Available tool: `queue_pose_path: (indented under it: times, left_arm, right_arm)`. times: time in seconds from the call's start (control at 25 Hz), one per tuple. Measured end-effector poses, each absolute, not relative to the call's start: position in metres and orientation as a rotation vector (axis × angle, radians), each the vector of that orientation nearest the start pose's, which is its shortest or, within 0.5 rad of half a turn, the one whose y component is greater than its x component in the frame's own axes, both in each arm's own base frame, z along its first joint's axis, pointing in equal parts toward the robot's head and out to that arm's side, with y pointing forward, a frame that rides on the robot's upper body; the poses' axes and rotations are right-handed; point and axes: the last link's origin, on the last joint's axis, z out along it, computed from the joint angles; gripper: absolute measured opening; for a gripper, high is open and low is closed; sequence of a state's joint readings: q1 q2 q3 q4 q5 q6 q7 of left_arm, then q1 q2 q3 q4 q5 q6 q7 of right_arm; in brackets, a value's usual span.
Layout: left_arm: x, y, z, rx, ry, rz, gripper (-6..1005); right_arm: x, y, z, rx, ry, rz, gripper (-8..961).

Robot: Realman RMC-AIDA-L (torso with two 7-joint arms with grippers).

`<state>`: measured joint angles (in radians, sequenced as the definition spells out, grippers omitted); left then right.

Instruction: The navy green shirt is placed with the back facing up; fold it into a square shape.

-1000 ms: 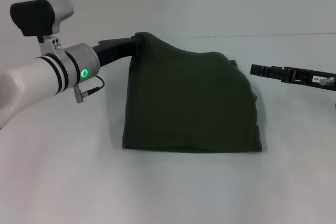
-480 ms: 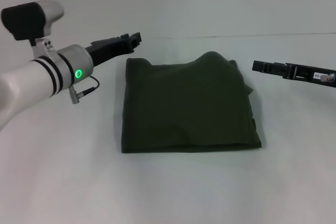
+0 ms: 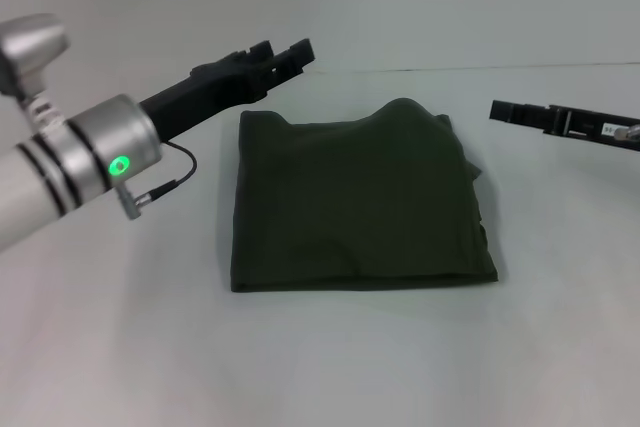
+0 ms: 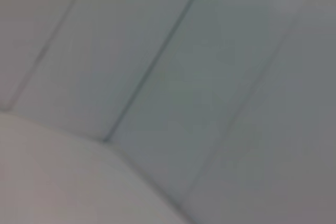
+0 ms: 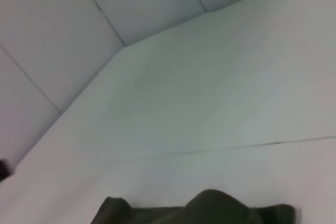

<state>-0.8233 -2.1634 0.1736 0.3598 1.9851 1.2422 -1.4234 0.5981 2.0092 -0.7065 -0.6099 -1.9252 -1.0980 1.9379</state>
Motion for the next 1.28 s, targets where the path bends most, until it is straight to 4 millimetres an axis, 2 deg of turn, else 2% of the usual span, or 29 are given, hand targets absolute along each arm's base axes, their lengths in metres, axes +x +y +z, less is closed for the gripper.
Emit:
queue_pose_path:
  times: [0.08,0.2,0.24,0.44,0.8,1.0,1.28]
  left_arm:
    - [-0.200,0.393,-0.026,-2.265,-0.940,-1.240,584]
    - [-0.200,0.375,-0.018,-2.299,-0.861,-1.354,759]
    - [-0.201,0.371,-0.016,-2.301,-0.849,-1.372,827]
    - [-0.213,0.362,-0.009,-2.256,-0.851,-1.399,883]
    - [-0.216,0.357,-0.006,-2.251,-0.839,-1.421,880]
    - [-0.216,0.353,-0.008,-2.278,-0.797,-1.409,878]
    - [-0.220,0.327,-0.011,-2.319,-0.621,-1.445,875]
  right_arm:
    - [0.289,0.403,0.042,-2.121,1.291,0.699,867]
    - [0.289,0.402,0.049,-2.120,1.287,0.734,719]
    - [0.288,0.400,0.053,-2.125,1.286,0.752,722]
    - [0.287,0.395,0.064,-2.140,1.275,0.832,740]
    - [0.287,0.389,0.066,-2.168,1.256,0.852,776]
    - [0.287,0.382,0.063,-2.217,1.173,0.850,775]
    - [0.280,0.359,0.049,-2.336,1.006,0.934,797]
